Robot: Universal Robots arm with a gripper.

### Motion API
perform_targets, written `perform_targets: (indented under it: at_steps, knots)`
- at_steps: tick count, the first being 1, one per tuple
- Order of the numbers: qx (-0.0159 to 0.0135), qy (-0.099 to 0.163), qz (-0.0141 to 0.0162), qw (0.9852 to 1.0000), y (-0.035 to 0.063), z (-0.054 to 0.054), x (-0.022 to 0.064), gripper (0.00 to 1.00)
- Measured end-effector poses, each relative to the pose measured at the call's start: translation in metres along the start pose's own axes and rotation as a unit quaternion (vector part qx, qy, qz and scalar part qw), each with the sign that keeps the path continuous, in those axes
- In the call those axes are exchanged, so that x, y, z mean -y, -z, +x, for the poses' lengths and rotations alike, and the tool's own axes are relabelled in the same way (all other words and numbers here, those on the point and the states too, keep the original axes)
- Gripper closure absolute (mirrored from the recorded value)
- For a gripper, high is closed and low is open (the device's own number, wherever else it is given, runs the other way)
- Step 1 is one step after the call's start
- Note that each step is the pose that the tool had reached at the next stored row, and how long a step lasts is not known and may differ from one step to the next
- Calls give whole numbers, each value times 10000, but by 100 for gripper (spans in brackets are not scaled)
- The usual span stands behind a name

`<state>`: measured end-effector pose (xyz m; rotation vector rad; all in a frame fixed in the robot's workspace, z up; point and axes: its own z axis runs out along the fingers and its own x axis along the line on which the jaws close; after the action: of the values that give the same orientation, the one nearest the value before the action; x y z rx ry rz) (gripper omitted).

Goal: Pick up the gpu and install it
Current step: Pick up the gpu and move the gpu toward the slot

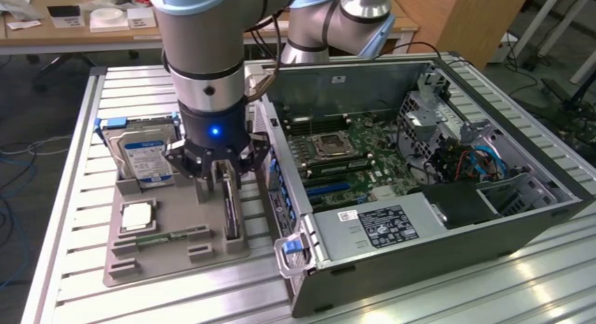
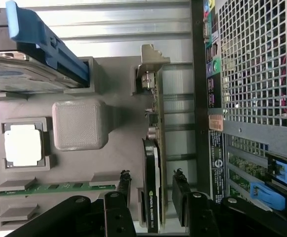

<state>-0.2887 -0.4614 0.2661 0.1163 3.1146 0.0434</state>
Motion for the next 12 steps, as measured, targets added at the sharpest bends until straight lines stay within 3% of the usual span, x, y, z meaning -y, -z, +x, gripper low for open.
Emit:
perform_targets:
  at_steps: [12]
  knots:
    - [0, 0, 0, 10000, -161, -19, 3, 53]
